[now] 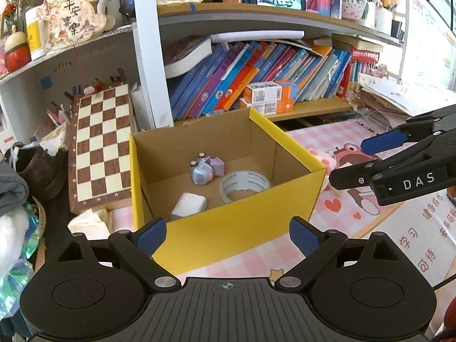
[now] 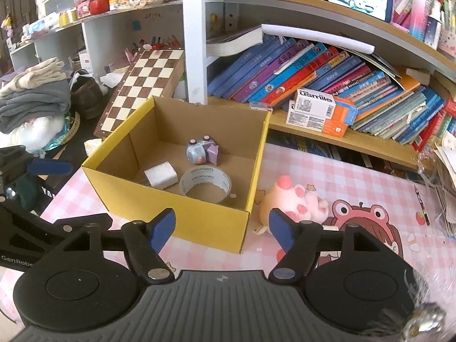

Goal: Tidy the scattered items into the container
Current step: 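Withdraw both tools up and away from the yellow box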

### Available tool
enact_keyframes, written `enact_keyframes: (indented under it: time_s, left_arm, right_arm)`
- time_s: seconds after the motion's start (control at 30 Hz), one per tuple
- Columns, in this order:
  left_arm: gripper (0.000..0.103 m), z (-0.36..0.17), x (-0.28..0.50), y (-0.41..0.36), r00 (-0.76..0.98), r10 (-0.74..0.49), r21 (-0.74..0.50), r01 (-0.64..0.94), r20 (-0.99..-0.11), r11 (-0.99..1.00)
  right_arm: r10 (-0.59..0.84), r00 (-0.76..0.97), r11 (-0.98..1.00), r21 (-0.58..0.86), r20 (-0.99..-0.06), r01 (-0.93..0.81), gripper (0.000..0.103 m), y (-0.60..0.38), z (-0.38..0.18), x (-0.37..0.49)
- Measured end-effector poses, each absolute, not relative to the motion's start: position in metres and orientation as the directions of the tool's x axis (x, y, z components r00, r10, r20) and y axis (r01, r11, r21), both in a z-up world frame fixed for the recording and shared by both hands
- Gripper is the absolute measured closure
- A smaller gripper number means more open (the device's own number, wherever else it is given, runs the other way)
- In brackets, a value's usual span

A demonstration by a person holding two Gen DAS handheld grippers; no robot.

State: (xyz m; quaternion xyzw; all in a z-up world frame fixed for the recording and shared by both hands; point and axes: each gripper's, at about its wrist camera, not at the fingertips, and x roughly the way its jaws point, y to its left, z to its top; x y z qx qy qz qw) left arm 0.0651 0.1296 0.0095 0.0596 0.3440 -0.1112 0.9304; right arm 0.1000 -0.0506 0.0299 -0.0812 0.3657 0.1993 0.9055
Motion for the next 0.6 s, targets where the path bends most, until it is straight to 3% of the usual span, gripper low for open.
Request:
enact_keyframes:
  time_s: [0.1, 0.6]
  left_arm:
    - [0.008, 0.008, 0.063, 0.126, 0.731, -0.167, 0.023, 0.242, -0.662, 0.97]
    - [0.008, 0.006, 0.056, 0.092, 0.718, -0.114, 0.026, 0.181, -0.686, 0.983]
  right_arm:
    - [0.292, 0.655, 0.914, 0.0, -0.697, -0.407, 0.024, -0.056, 0.027, 0.098]
    - [0.3, 0.629, 0.92, 0.042, -0.717, -0.39, 0.024, -0.107, 0.013, 0.1]
